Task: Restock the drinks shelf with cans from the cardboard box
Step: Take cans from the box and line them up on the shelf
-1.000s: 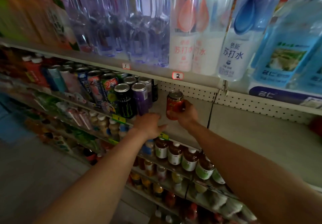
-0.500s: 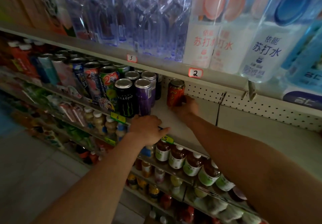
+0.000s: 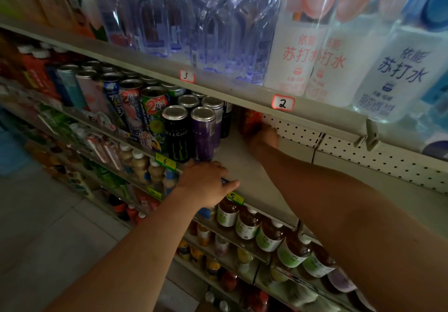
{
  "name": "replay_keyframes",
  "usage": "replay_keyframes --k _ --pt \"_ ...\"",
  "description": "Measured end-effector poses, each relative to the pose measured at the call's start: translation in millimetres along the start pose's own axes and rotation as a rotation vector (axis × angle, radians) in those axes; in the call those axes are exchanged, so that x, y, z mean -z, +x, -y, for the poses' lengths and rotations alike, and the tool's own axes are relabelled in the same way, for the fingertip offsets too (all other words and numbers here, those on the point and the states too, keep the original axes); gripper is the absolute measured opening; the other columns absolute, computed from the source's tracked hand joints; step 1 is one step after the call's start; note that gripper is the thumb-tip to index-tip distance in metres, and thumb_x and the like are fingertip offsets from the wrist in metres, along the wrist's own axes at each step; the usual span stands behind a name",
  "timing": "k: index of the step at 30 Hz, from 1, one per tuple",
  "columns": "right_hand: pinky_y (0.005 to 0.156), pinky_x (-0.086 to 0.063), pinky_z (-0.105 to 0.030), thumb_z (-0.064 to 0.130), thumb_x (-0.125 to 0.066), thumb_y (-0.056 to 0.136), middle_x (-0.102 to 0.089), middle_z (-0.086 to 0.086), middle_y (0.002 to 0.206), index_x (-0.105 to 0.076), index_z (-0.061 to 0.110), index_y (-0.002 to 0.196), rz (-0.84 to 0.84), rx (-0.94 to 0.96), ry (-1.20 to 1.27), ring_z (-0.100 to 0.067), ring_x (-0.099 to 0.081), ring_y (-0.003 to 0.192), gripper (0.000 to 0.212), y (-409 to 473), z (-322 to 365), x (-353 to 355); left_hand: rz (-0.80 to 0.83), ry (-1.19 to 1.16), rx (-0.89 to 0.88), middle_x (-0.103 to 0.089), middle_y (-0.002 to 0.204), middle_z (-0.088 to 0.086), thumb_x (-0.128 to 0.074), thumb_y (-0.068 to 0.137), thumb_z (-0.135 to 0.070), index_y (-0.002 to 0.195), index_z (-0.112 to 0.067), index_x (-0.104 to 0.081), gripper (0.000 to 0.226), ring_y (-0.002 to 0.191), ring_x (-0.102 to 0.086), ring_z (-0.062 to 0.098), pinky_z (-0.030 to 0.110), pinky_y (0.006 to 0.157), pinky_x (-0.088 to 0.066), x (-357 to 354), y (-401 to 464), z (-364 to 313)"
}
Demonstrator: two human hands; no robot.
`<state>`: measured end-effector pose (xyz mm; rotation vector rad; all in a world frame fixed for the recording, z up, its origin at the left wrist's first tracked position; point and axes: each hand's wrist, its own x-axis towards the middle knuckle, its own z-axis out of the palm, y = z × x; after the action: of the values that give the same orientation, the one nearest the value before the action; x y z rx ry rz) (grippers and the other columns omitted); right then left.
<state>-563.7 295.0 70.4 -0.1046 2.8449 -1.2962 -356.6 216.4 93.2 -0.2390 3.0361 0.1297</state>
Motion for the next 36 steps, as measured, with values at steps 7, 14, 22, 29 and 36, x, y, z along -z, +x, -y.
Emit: replay_keyframes --k 7,14,22,29,36 --pt "0.111 -0.034 -0.044 0.062 -0.063 0.079 -0.045 -0.015 0.142 -0.043 0.021 0.144 0.056 -0.049 -0.09 -0.034 -0.042 0.129 0.08 7.3 1.1 -2.2 -0.009 0.005 0.008 -0.052 0.134 -0.01 -0.023 0.095 -0.066 0.128 -0.032 -0.055 0.057 0.123 -0.049 0.018 0.044 0.102 -0.031 -0.9 0.1 -2.0" --pt "0.087 -0.054 -0.037 0.025 -0.07 0.086 -0.068 -0.007 0.113 -0.064 0.014 0.115 0.091 0.242 0.076 -0.022 -0.064 0.103 0.032 -83.3 6.5 53.1 -0.357 -0.519 -0.105 -0.063 0.118 0.0 -0.049 0.1 -0.023 0.121 -0.018 -0.061 0.025 0.11 -0.057 0.018 0.031 0.091 -0.044 -1.5 -30.6 12.5" --pt "0.054 -0.047 -0.021 0.021 -0.066 0.089 -0.065 0.006 0.065 -0.07 0.02 0.085 0.579 0.695 0.231 -0.008 -0.061 0.057 0.006 -275.0 -80.0 13.7 -0.614 -0.886 0.403 -0.068 0.095 0.003 -0.056 0.092 -0.025 0.106 -0.016 -0.063 0.018 0.086 -0.066 0.016 0.033 0.075 -0.055 -157.0 -141.7 12.5" --pt "0.067 -0.045 -0.02 0.01 -0.073 0.083 -0.066 -0.003 0.079 -0.069 0.005 0.086 1.159 0.313 -0.285 0.002 -0.056 0.065 0.007 -328.1 -306.9 -146.5 0.071 -0.946 0.976 -0.072 0.103 0.009 -0.06 0.088 -0.024 0.102 -0.011 -0.066 0.02 0.1 -0.066 0.027 0.036 0.088 -0.051 -381.4 -248.3 -24.2" --pt "0.086 -0.041 -0.027 0.021 -0.076 0.082 -0.068 -0.017 0.11 -0.066 0.001 0.104 1.282 0.264 -0.576 -0.031 -0.062 0.107 0.032 -388.8 -474.3 -292.4 0.071 -1.109 1.292 -0.069 0.103 0.024 -0.056 0.076 -0.026 0.098 -0.001 -0.067 0.035 0.102 -0.064 0.038 0.044 0.092 -0.049 -579.4 -321.2 -34.6"
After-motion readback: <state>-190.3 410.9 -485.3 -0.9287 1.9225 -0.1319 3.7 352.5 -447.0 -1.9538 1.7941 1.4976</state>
